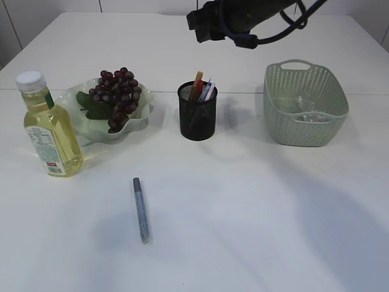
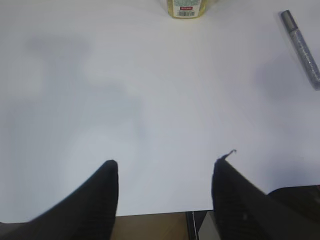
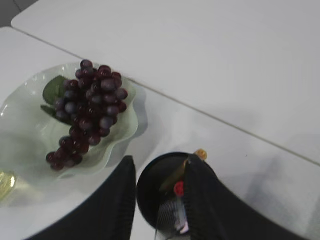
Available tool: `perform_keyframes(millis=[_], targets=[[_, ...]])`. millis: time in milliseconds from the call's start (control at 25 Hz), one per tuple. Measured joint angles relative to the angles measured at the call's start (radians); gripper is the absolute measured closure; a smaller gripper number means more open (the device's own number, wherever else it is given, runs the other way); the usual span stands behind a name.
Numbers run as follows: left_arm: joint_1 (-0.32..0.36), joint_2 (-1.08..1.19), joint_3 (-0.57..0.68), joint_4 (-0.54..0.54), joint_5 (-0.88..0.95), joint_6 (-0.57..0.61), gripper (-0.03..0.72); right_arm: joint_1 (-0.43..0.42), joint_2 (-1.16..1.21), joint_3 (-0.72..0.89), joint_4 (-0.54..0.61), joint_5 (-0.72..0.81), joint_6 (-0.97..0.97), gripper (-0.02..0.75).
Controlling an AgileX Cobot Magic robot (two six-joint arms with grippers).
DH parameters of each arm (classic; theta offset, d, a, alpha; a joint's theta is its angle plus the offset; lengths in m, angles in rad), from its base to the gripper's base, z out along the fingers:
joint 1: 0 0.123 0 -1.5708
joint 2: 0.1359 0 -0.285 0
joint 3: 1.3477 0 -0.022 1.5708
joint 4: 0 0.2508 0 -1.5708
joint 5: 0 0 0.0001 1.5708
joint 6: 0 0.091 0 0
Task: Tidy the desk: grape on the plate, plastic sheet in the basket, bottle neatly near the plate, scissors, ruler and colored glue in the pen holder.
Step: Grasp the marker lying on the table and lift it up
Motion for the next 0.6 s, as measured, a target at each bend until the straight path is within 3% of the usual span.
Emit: perform_keyframes(millis=[160,320,600], targets=[[0.000,0.000,0.000,-0.013,-0.005,0.000,0.253,-0.025,-0.034,-0.083,-0.022,0.288,0.029,0.461],[0.000,0.000,0.000,-0.052,-0.028,0.000,0.254,-0.036,-0.046,-0.183,-0.119,0.610,0.152,0.461],[0.000,0.000,0.000,-0.077,-0.085,0.000,0.254,-0.038,-0.059,-0.228,-0.215,0.710,0.315,0.462]])
